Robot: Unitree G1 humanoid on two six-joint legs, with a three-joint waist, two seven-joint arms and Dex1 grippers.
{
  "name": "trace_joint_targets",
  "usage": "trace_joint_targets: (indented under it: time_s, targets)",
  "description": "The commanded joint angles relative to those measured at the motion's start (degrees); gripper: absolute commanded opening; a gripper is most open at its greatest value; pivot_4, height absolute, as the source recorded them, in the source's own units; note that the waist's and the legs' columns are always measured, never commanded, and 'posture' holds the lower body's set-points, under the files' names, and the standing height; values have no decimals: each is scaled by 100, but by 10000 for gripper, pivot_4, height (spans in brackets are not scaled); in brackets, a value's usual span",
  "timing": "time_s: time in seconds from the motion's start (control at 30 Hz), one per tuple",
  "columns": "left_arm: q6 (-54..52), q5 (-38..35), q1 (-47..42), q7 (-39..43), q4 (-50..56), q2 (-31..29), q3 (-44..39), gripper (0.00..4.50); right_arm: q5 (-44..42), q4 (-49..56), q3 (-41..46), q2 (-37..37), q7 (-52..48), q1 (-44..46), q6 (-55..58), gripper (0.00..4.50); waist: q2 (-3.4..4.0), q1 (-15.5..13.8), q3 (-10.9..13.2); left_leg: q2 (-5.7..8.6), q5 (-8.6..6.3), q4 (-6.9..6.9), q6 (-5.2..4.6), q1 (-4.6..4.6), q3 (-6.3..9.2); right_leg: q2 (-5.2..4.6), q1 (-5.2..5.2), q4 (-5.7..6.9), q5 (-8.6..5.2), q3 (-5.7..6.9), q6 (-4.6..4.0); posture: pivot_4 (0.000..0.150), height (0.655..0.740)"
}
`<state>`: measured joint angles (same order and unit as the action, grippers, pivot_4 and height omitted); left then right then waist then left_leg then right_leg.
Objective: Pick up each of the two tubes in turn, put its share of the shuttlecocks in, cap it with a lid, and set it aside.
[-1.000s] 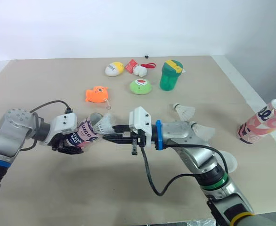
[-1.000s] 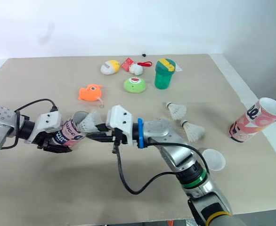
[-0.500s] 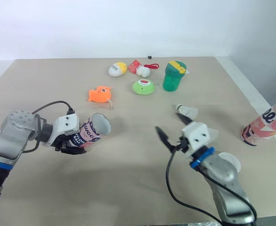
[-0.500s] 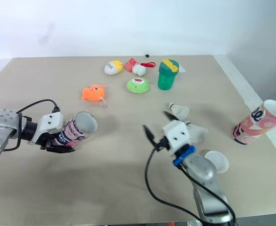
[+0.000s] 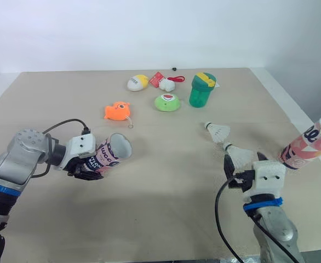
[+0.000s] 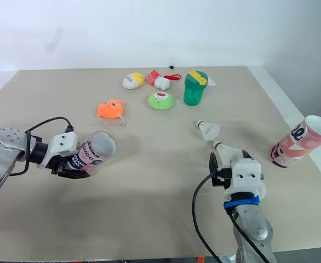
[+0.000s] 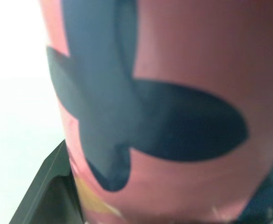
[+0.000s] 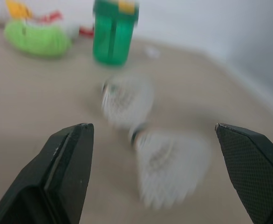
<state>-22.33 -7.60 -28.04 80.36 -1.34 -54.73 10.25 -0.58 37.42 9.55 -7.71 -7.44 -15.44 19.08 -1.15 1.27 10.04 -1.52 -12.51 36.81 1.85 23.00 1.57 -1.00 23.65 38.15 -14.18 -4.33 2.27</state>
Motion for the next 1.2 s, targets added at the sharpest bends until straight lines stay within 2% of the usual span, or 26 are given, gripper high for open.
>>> trace_joint_targets:
  time_s: [0.03,0.43,0.53,0.57,0.63,0.67,0.73,0.77,0.8,0.9,1.2]
  targets:
    - [42,4,92,30,31,99,163,31162,-193,328,35,96,100,71,360,44594,3,0,-2,0,0,0,0,0,1,0,0,0,0,0,0,1500,7400]
    - [71,29,252,-67,130,43,45,31162,-539,-320,75,-65,115,1234,1556,44594,13,8,-9,-1,0,-6,0,-9,4,4,-5,0,-2,2,-4,1500,7400]
    - [50,7,277,-66,165,3,3,31162,-622,-394,185,-22,243,1536,1879,37616,14,9,-9,-1,0,-7,0,-9,4,4,-5,0,-1,3,-3,1500,7400]
    - [47,7,284,-69,170,-6,-4,31162,-649,-431,224,-13,280,1616,1931,32051,14,9,-9,-1,0,-7,0,-9,4,4,-5,0,-1,2,-2,1500,7400]
    - [38,3,299,-78,187,-15,-13,31162,-699,-504,276,1,314,1736,1986,24393,14,9,-9,-1,0,-6,0,-9,4,4,-6,0,-1,2,-2,1500,7400]
    - [38,1,303,-83,194,-16,-16,31162,-702,-556,283,-9,329,1787,2004,18642,14,9,-9,-1,0,-6,0,-9,4,4,-6,0,-1,2,-2,1500,7400]
    - [25,-11,309,-91,214,-15,-27,31162,-734,-610,326,-3,364,1838,2055,10296,14,10,-9,-1,0,-8,0,-9,4,4,-6,-1,-1,3,-1,1500,7400]
    - [17,-17,313,-94,224,-15,-31,31162,-757,-613,351,0,370,1839,2079,8455,14,10,-9,-1,0,-10,0,-9,3,4,-5,-1,-1,2,-1,1500,7400]
    - [10,-22,316,-95,232,-16,-35,31162,-791,-595,376,-5,358,1823,2097,1239,14,10,-9,-1,0,-12,0,-9,4,4,-5,-1,-2,3,1,1500,7400]
    - [-5,-29,330,-94,253,-20,-40,31162,-1020,-494,441,-50,190,1722,2158,577,14,9,-9,-1,-1,-15,-1,-9,5,4,-4,-1,-1,4,7,1500,7400]
    - [-7,-4,227,-75,166,10,-5,31162,-2307,371,923,-883,-1334,1181,1550,577,16,14,-9,0,-2,-16,-3,-10,6,4,-7,-4,-1,4,14,1500,7400]
